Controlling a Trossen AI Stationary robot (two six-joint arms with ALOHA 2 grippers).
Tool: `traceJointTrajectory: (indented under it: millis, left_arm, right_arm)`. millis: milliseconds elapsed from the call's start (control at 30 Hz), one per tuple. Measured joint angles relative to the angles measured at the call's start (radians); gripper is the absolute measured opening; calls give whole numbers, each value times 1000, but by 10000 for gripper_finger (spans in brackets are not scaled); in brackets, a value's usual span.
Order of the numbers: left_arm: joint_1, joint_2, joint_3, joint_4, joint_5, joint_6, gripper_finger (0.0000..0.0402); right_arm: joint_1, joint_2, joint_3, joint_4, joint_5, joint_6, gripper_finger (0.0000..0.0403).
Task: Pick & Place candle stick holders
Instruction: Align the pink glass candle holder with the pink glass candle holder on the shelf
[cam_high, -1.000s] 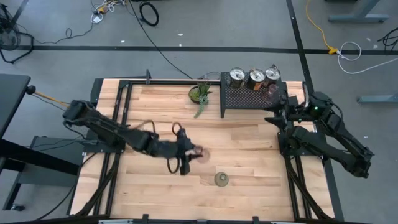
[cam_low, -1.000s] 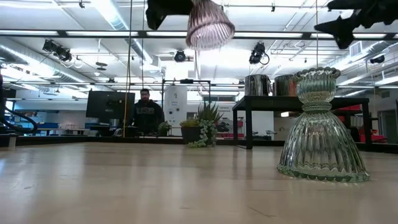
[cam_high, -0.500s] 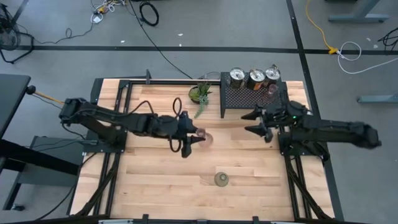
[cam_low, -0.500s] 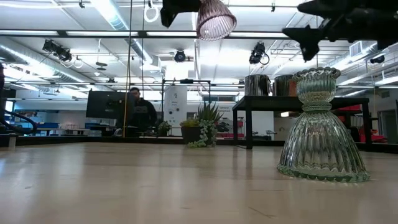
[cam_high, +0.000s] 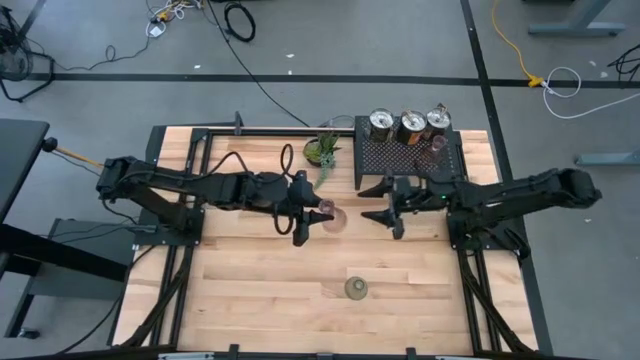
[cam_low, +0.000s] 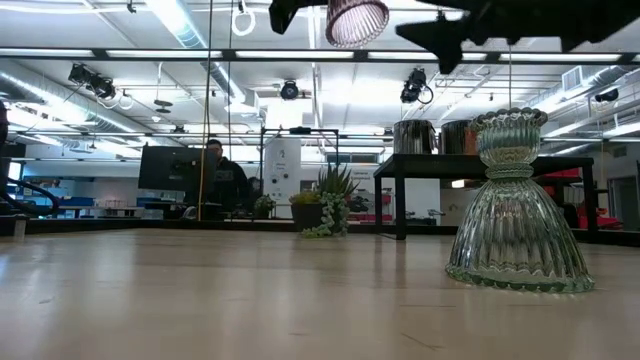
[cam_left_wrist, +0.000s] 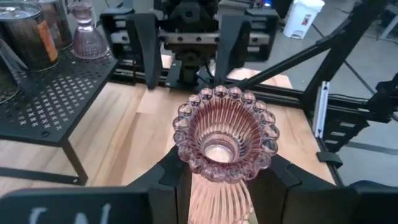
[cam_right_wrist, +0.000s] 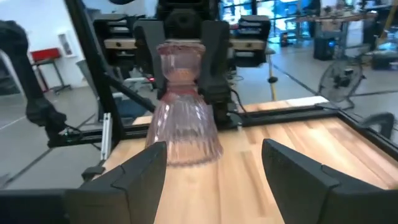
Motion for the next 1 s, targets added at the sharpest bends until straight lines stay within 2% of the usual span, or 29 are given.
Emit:
traceJointTrajectory:
  millis: [300,567,767,1000]
  left_arm:
    - [-8,4,0,-6,25,1,120]
    - [-10,5,-2,-86,36,7,120]
    - [-11,5,-3,-102,24,29,120]
    - [-5,-2,-1,-86,-79,70,120]
  right_arm:
    - [15,231,147,11,6,-15,261]
    - [23,391,275,9,-73,-11,261]
    - [37,412,287,2,-79,-8,261]
    - [14,359,290,-58,-61,-11,261]
